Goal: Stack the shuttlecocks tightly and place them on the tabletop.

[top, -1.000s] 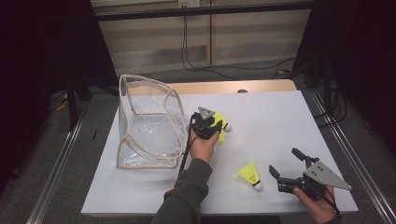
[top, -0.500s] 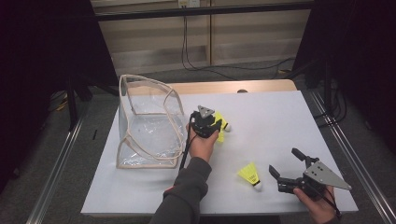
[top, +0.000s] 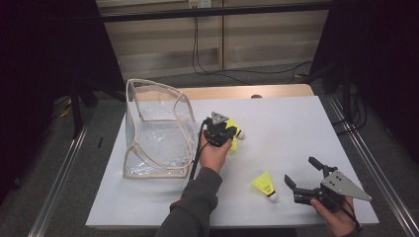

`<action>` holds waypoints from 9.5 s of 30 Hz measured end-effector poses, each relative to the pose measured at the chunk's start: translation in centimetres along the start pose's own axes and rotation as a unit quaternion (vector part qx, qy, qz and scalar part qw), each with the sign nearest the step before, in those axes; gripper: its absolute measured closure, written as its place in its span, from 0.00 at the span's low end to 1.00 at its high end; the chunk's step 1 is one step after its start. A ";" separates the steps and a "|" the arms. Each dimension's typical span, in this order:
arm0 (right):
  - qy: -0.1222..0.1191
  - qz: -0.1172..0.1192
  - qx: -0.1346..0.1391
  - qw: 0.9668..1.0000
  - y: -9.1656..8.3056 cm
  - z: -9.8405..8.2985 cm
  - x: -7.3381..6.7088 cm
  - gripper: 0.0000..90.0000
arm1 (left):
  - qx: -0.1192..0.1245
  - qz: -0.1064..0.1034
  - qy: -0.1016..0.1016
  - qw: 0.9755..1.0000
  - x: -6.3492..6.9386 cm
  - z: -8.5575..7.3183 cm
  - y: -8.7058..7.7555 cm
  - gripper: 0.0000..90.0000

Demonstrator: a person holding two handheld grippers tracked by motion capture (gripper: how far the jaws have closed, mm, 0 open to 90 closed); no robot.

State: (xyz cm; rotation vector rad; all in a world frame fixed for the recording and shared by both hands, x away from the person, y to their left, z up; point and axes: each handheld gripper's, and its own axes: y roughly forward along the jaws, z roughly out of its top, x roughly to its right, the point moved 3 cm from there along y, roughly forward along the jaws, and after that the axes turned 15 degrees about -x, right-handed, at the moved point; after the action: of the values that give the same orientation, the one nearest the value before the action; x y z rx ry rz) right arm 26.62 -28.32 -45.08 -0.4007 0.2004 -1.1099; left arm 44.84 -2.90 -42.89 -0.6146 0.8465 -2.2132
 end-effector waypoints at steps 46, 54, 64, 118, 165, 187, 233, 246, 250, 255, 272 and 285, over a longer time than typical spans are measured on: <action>-0.003 0.002 0.000 1.000 0.1 0.0 -0.1 0.03 | -0.001 0.013 -0.003 1.000 -0.2 0.0 -0.4 0.80; -0.004 0.005 -0.002 1.000 0.1 0.0 -0.2 0.03 | -0.005 0.000 -0.007 1.000 -0.1 -0.1 -0.8 0.69; -0.004 0.003 -0.003 1.000 0.1 0.0 -0.2 0.03 | -0.004 -0.037 -0.004 0.999 0.9 -0.3 -1.6 0.50; -0.005 0.004 -0.004 1.000 0.2 0.0 -0.3 0.03 | -0.043 -0.116 0.063 0.990 4.2 -6.1 -4.8 0.09; -0.005 0.005 -0.005 1.000 0.2 0.0 -0.4 0.03 | -0.049 -0.166 0.112 0.979 3.2 -10.6 -8.2 0.05; -0.008 0.005 -0.006 1.000 0.2 0.0 -0.4 0.03 | -0.044 -0.172 0.124 0.976 1.4 -12.0 -9.9 0.05; -0.009 0.006 -0.008 1.000 0.2 -0.1 -0.5 0.03 | -0.039 -0.180 0.140 0.973 -2.3 -14.8 -13.7 0.06; -0.010 0.006 -0.010 1.000 0.3 -0.1 -0.6 0.03 | -0.032 -0.160 0.129 0.978 -4.1 -15.4 -14.7 0.05; -0.011 0.006 -0.010 1.000 0.3 -0.1 -0.6 0.03 | -0.024 -0.157 0.126 0.979 -4.6 -15.5 -15.0 0.05; -0.010 0.007 -0.010 1.000 0.3 -0.1 -0.6 0.03 | -0.023 -0.151 0.122 0.981 -5.1 -15.7 -15.4 0.05; -0.012 0.007 -0.011 1.000 0.3 -0.1 -0.6 0.03 | -0.021 -0.138 0.116 0.983 -6.5 -16.1 -15.8 0.05; -0.013 0.007 -0.013 1.000 0.3 -0.1 -0.7 0.03 | -0.021 -0.125 0.113 0.985 -7.1 -16.3 -16.0 0.05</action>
State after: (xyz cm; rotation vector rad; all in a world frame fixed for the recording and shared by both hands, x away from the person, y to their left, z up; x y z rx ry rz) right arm 26.57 -27.63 -45.27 -0.4360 0.1956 -1.0891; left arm 32.57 17.64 -43.78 -0.5187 0.9791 -2.5350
